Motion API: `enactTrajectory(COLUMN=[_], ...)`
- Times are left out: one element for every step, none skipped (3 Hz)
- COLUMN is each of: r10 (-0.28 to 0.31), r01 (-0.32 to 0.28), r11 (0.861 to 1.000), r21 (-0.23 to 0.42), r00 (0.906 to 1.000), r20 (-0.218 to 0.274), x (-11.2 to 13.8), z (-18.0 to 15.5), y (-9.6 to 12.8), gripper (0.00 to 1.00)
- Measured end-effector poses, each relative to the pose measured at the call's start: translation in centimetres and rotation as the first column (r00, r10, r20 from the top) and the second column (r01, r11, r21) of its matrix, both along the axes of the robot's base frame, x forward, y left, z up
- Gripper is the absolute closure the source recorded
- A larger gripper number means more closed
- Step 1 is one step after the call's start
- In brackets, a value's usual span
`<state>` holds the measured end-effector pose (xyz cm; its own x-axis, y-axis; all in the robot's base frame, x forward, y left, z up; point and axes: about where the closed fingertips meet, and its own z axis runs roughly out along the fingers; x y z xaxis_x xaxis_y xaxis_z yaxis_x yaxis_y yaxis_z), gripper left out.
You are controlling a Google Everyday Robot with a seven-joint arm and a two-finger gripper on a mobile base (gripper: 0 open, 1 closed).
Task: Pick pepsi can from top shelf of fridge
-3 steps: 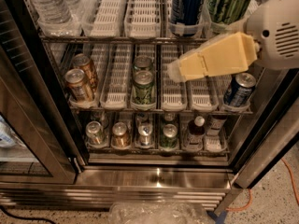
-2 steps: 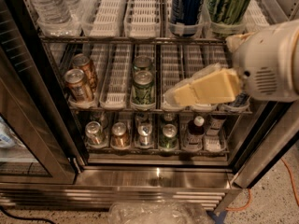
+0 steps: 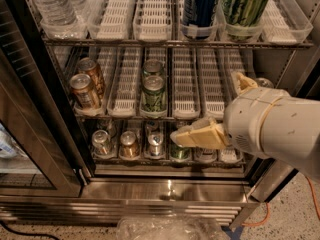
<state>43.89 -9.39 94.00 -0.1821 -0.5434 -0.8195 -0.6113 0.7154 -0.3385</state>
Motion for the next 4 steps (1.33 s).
enactTrajectory(r10=[-0.075, -0.213, -0.239, -0.225], r01=[0.065, 0.153, 0.157, 0.143], r11=[0.994, 0.951, 0.935, 0.942], r21=[0.092, 0.27, 0.319, 0.305], r00=[0.9922, 0.9537, 0.9411, 0.9407], r20=[0.1, 0.212, 0.239, 0.254], x=[4.4, 9.2, 10.0, 10.1], z=[0.6, 5.4, 6.2, 6.3], y=[-1.0, -5.0, -6.8, -6.5], gripper=[0.0, 0.0, 0.0, 0.0])
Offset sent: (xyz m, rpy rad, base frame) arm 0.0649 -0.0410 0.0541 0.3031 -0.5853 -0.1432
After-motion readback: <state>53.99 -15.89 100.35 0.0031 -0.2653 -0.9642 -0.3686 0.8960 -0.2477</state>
